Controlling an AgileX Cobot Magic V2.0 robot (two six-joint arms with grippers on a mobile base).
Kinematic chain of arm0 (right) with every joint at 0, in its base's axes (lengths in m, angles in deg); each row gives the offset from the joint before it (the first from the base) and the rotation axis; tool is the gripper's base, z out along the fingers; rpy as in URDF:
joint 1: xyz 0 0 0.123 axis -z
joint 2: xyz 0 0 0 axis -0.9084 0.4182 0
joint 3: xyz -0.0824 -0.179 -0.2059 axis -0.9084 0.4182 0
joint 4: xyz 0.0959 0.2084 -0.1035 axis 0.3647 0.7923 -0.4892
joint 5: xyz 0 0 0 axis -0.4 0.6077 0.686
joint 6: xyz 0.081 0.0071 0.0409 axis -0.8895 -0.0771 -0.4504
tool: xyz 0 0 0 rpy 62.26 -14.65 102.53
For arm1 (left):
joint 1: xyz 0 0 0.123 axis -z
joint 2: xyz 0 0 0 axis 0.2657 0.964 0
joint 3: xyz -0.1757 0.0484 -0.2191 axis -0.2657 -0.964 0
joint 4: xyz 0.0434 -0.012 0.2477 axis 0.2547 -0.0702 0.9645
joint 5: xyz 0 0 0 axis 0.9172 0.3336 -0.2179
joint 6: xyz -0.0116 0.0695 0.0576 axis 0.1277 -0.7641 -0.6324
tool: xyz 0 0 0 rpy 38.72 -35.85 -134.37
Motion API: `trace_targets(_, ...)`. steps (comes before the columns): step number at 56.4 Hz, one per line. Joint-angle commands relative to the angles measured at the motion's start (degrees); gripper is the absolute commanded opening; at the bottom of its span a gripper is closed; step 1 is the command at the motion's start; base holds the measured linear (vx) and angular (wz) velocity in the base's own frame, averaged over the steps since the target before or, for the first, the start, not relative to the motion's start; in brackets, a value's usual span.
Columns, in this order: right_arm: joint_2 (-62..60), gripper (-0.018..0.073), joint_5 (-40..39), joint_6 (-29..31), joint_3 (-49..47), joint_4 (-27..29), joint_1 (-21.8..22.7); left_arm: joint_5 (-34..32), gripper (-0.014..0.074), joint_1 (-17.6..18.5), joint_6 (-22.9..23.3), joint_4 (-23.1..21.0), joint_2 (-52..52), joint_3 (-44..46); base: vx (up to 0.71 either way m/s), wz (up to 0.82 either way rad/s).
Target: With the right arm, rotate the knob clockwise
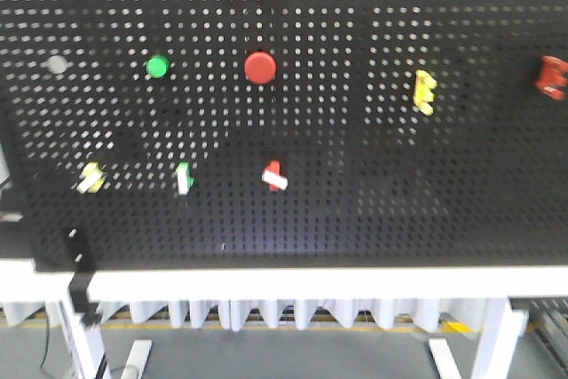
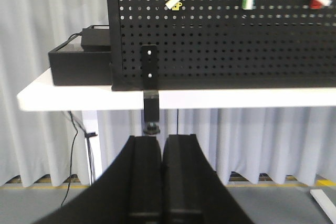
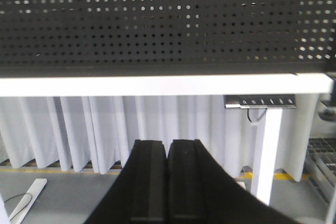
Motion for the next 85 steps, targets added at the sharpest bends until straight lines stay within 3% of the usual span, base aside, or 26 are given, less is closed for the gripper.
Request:
trace_targets(1, -0.55, -0.0008, -4.62, -0.12, 0.30, -0.76, 0.02, -4.92, -0.0006, 0.37, 0.27, -0.16, -0.53, -0.65, 0.39, 0.01)
trace_targets(38, -0.55, -0.0008, -4.62, -0.12, 0.30, -0.76, 0.02, -4.92, -0.0006, 0.37, 0.27, -0.16, -0.53, -0.65, 0.32, 0.00)
trace_targets(71, -0.55, -0.0008, -4.71, -0.12, 0.30, -0.76, 0.02, -4.92, -0.0006, 0.37, 0.27, -0.16, -0.53, -0.65, 0.06, -0.01)
trace_targets(79, -0.55, -0.0008, -7.56, -0.12, 0.08, -0.76, 0.02, -4.92, -0.0006, 0.37, 0.27, -0.16, -0.53, -0.65, 0.00, 0.00)
trace_targets(85, -0.55, -0.0008, -14.31, -0.19, -0.23, 0.43, 0.02, -4.92, -0.0006, 0.37, 0.27, -0.16, -0.53, -0.65, 0.00, 0.00)
